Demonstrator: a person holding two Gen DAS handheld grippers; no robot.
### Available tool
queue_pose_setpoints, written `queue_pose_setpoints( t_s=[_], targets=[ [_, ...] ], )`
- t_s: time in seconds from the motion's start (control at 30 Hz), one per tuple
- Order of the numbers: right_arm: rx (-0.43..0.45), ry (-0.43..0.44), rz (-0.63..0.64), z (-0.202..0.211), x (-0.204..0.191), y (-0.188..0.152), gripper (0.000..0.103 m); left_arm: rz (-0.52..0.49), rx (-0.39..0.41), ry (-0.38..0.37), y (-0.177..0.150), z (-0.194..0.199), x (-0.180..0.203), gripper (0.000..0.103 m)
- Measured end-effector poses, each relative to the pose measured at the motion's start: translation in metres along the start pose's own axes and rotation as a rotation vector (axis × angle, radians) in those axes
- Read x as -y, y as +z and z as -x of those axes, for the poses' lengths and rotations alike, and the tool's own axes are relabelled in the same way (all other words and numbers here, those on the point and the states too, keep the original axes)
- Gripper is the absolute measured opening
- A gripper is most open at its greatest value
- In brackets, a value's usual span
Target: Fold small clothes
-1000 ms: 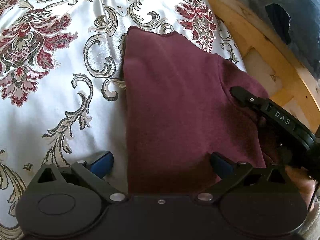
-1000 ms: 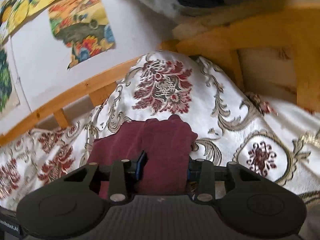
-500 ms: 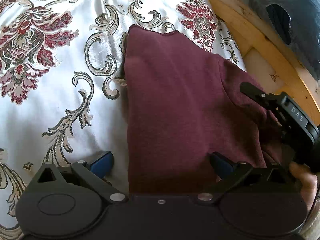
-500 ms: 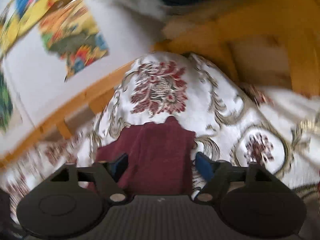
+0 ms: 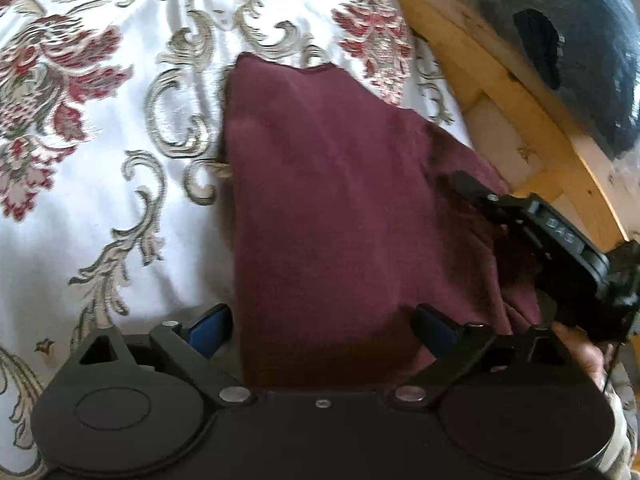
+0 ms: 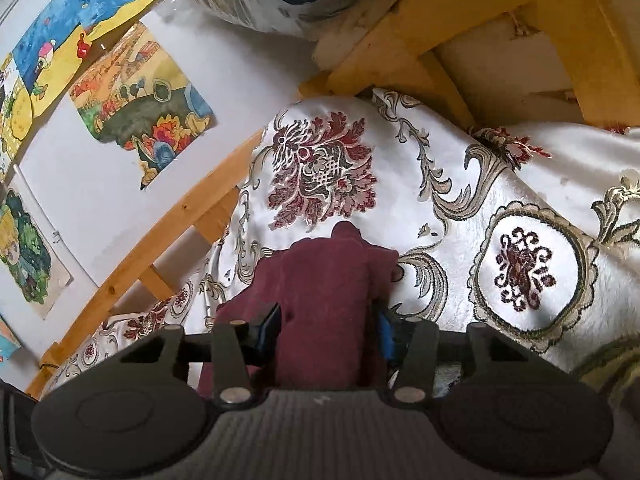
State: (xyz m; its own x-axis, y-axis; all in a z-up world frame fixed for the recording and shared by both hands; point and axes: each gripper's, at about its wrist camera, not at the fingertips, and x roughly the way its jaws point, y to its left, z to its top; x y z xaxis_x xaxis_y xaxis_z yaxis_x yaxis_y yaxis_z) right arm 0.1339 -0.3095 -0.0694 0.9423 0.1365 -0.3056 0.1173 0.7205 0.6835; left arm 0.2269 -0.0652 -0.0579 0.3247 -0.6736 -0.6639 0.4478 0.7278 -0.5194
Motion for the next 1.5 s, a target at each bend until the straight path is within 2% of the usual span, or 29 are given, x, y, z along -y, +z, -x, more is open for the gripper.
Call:
queue_pose_setpoints(
  t_s=[0.13, 0.2, 0.27, 0.37, 0.4, 0.57, 0.73, 0.9, 1.1, 1.13, 1.17, 1.3, 1.4, 1.47, 1.5],
  targets=[
    [0.009, -0.028, 0.022, 0.001, -0.007, -0.003, 0.049, -0.055, -0.006, -0.009, 0.0, 0.0, 0.005, 0.088],
    [0.027, -0.049, 0.043, 0.002, -0.012, -0.005, 0.038, -0.064, -0.005, -0.013, 0.001, 0.002, 0.005, 0.081],
    [0.044, -0.047, 0.073, 0.004, -0.02, -0.008, 0.029, -0.066, 0.0, -0.018, 0.002, 0.006, 0.003, 0.069],
    [0.091, -0.06, 0.152, 0.009, -0.039, -0.013, 0.025, -0.071, 0.017, -0.028, 0.004, 0.015, 0.0, 0.053],
    [0.107, -0.055, 0.177, 0.011, -0.047, -0.013, 0.024, -0.076, 0.024, -0.034, 0.005, 0.018, -0.001, 0.05],
    [0.177, 0.02, 0.3, 0.018, -0.093, -0.011, 0.022, -0.094, 0.106, -0.033, 0.01, 0.046, -0.008, 0.047],
    [0.164, 0.08, 0.296, -0.01, -0.115, -0.008, 0.022, -0.094, 0.169, 0.028, 0.021, 0.072, -0.026, 0.047],
    [0.073, 0.038, 0.307, -0.056, -0.114, -0.022, 0.022, -0.067, 0.168, 0.143, 0.023, 0.069, -0.048, 0.048],
    [0.048, -0.035, 0.294, -0.069, -0.099, -0.031, 0.026, -0.053, 0.159, 0.177, 0.019, 0.06, -0.056, 0.062],
    [0.047, -0.048, 0.309, -0.068, -0.098, -0.031, 0.029, -0.06, 0.158, 0.184, 0.02, 0.06, -0.054, 0.069],
    [0.045, -0.057, 0.318, -0.065, -0.097, -0.032, 0.036, -0.068, 0.156, 0.194, 0.019, 0.06, -0.054, 0.076],
    [0.051, -0.094, 0.308, -0.056, -0.095, -0.031, 0.05, -0.08, 0.158, 0.232, 0.016, 0.065, -0.048, 0.083],
    [0.06, -0.124, 0.321, -0.048, -0.098, -0.027, 0.06, -0.067, 0.179, 0.249, 0.015, 0.072, -0.041, 0.092],
    [0.079, -0.135, 0.328, -0.037, -0.102, -0.026, 0.076, -0.066, 0.202, 0.263, 0.014, 0.08, -0.034, 0.099],
    [0.092, -0.136, 0.33, -0.031, -0.105, -0.026, 0.08, -0.066, 0.214, 0.27, 0.013, 0.083, -0.031, 0.101]
  ],
)
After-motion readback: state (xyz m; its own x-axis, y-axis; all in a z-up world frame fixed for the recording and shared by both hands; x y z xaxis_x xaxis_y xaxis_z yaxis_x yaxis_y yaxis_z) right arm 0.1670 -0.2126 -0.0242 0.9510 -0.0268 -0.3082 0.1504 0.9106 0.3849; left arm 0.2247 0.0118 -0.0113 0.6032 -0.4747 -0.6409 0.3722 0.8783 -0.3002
